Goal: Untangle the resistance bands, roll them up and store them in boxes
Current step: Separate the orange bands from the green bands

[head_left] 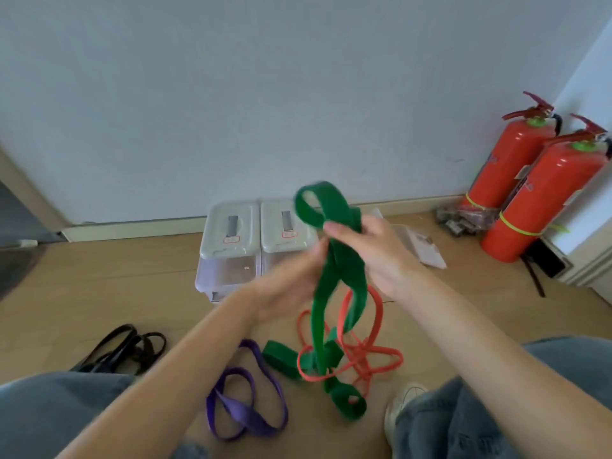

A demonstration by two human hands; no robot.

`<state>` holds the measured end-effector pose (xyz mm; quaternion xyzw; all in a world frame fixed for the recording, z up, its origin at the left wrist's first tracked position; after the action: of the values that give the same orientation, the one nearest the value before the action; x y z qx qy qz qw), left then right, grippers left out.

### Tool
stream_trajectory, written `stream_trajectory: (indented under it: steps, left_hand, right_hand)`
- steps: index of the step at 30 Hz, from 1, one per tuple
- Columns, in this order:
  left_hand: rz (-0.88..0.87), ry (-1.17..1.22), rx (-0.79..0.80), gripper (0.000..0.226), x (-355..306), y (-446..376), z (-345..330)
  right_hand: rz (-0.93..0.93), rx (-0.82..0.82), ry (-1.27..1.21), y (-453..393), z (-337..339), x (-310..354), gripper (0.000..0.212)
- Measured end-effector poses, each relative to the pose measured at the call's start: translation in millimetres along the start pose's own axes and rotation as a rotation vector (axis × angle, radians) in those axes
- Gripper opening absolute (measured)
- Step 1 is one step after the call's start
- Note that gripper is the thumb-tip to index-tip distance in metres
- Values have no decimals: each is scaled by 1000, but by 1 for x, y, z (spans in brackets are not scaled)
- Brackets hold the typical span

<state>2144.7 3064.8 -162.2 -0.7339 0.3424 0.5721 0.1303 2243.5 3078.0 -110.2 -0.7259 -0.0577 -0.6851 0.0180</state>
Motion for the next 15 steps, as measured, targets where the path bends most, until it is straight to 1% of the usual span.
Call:
stream_trajectory:
  steps: [1,2,4,5,7,8,9,10,11,13,14,15]
  left_hand:
    - [26,-21,17,66,22,2,-5]
    - [50,-74,-35,63,40,1,-5]
    - [33,-266,-223,38,56,-1,6]
    - [27,-306,-289,26,58,0,12]
    - [34,-270,-350,12,55,3,22]
    - [31,-224,-360,11,51,5,25]
    - [11,-172,-374,10,43,7,28]
    - [-25,-113,-400,10,32,9,30]
    - [-63,-52,-434,12,22,10,33]
    - [-88,38,-479,21,4,9,33]
    - [-79,45,-472,24,-2,7,28]
    - [-65,39,-453,24,-6,5,22]
  right_hand:
    - [2,-9,-79,-4,-2,7,17]
    - [7,-3,-135,-7,-6,11,15]
    - [4,-25,-214,-10,-6,12,22]
    - [-4,-41,-237,-10,-4,10,24]
    - [-59,-55,-237,-11,5,-3,27]
    - [-132,-16,-208,-11,8,-13,36]
    - [-227,72,-151,-7,9,-25,52]
    - [-313,192,-61,1,7,-38,64]
    - [-378,313,54,11,4,-52,70]
    - [-403,492,287,31,-3,-73,67]
    - [-370,517,361,36,-5,-79,58]
    - [-319,490,396,36,-6,-81,47]
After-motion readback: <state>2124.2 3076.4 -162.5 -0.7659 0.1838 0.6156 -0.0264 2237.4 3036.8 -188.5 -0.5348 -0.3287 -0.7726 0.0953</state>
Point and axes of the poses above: each hand's wrist, its own y-axis away from the middle knuckle, its own z-axis out of the back of the hand, x = y × z, the point moved 7 cm from there along -y, towards the middle knuckle, and after that the axes turned 3 degrees about z, right-handed, at the moved point
